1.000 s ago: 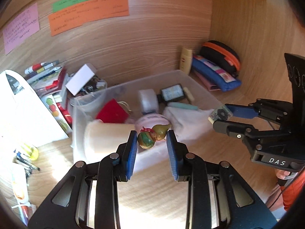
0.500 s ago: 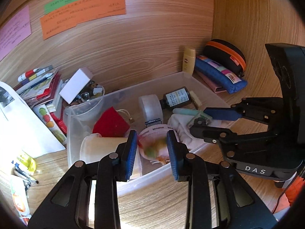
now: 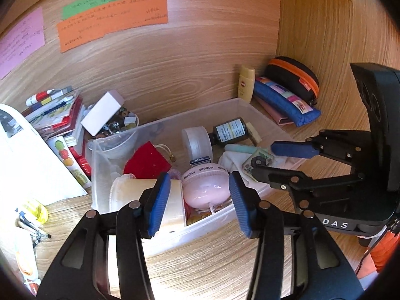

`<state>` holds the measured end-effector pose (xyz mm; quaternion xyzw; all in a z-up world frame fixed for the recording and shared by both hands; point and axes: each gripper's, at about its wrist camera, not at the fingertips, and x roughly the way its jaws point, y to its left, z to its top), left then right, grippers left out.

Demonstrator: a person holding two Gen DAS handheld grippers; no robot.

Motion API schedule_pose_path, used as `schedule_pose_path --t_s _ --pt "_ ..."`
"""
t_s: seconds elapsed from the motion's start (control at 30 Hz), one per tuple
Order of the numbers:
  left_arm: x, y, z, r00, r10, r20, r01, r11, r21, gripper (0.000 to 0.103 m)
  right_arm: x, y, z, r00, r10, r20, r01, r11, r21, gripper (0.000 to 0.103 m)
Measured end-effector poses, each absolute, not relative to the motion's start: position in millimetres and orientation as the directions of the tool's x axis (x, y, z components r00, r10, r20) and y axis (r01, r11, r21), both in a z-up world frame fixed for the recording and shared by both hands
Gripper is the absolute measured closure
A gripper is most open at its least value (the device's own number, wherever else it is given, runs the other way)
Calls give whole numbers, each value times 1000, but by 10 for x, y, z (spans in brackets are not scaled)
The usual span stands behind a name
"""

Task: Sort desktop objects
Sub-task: 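Carry the coaster and gourd charm into the clear box and release both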

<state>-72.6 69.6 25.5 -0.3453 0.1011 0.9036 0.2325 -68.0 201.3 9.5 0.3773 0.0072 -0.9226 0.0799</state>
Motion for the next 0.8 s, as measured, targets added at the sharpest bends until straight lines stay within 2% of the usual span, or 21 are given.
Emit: schedule_pose_path --t_s 0.07,0.2,0.27,0.4,0.43,0.63,0.73,0.8 --pt "-701 673 286 -661 350 -664 -484 -875 21 52 -645 2017 127 -712 -131 -689 144 -989 39 54" --pt "-631 613 340 -677 346 -649 -468 -884 17 47 -549 2010 212 -734 -112 -670 133 -991 20 46" --pt "-588 583 363 -690 338 -640 -457 -889 23 47 -496 2001 252 -743 -101 -661 124 -992 11 35" --pt "-508 507 387 -714 314 -625 -424 -905 29 44 -382 1973 319 -760 -76 -646 107 -994 -9 28" --pt "-490 479 390 -717 313 -623 -415 -910 20 40 -351 1970 333 -763 -68 -643 100 -995 -13 24" --pt "-415 338 394 -735 290 -613 -354 -935 -18 37 -250 1951 354 -770 -57 -635 86 -996 -15 22" --pt "-360 315 389 -754 263 -603 -326 -945 -5 24 -202 1946 335 -768 -44 -639 73 -997 -19 21" --pt "-329 316 383 -760 249 -600 -314 -949 3 23 -156 1947 327 -771 -42 -636 70 -997 -19 20"
